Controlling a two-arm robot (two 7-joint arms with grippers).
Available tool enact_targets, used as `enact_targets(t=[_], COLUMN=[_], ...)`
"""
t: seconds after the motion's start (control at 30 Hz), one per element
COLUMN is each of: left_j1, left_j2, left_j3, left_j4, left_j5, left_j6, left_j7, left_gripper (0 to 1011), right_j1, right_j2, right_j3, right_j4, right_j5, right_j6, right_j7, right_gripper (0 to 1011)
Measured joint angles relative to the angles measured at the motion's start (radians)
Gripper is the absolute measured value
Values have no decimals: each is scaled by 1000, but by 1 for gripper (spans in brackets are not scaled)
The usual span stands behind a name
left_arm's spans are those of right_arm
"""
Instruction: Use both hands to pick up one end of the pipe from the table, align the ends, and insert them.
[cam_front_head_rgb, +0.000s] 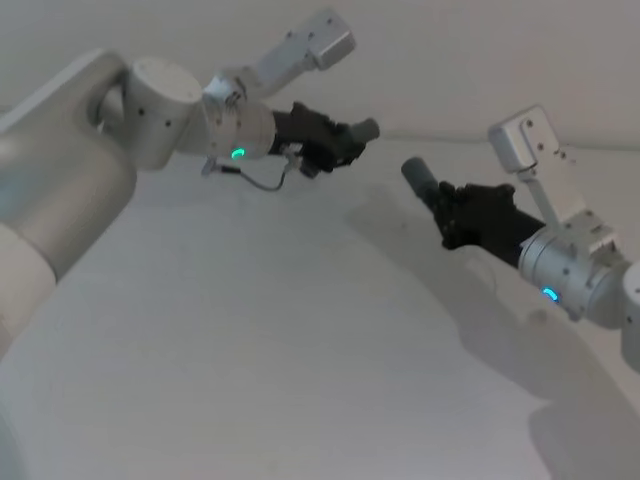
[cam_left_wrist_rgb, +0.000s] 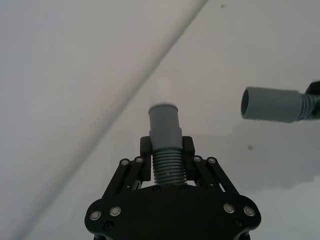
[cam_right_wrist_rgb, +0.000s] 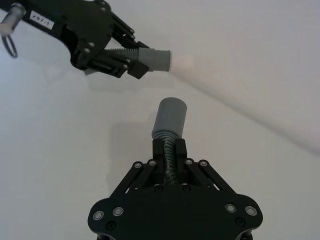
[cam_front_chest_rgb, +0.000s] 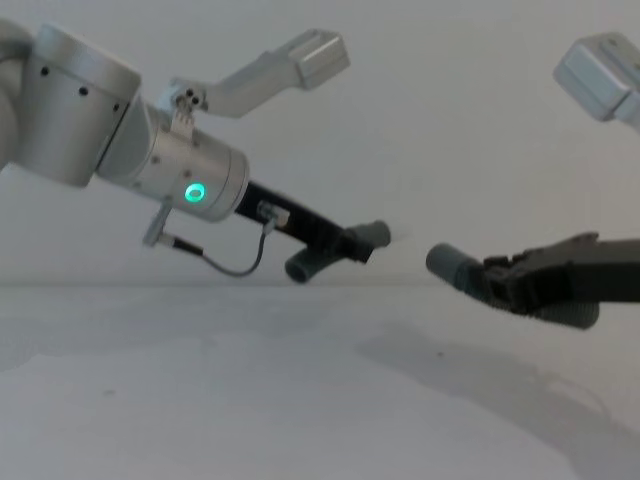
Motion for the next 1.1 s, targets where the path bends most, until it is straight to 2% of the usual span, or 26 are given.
enact_targets(t=[0.27,0.43,0.6,0.8,1.1], left_j1=[-102,-178,-220,-285,-346], left_j2=[-26,-44,-53,-68,-72], left_j3=[53,101,132,183,250], left_j4=[100,162,191,225,224], left_j5=[64,122,159,223,307], left_j6=[-103,-184,-233,-320,-420], left_j7=[-67,-115,-143,-188,-220], left_gripper=[352,352,352,352,352], right_j1=[47,82,100,130,163], right_j2=[57,113,148,211,286], right_j3=[-13,-22,-27,-35,-45], right_j4=[17,30,37,51,73], right_j5=[-55,-104,-135,-192,-265], right_j6=[-89,-173,-229,-333,-477], right_j7=[48,92,118,158,197], right_gripper=[138,137,137,137,137])
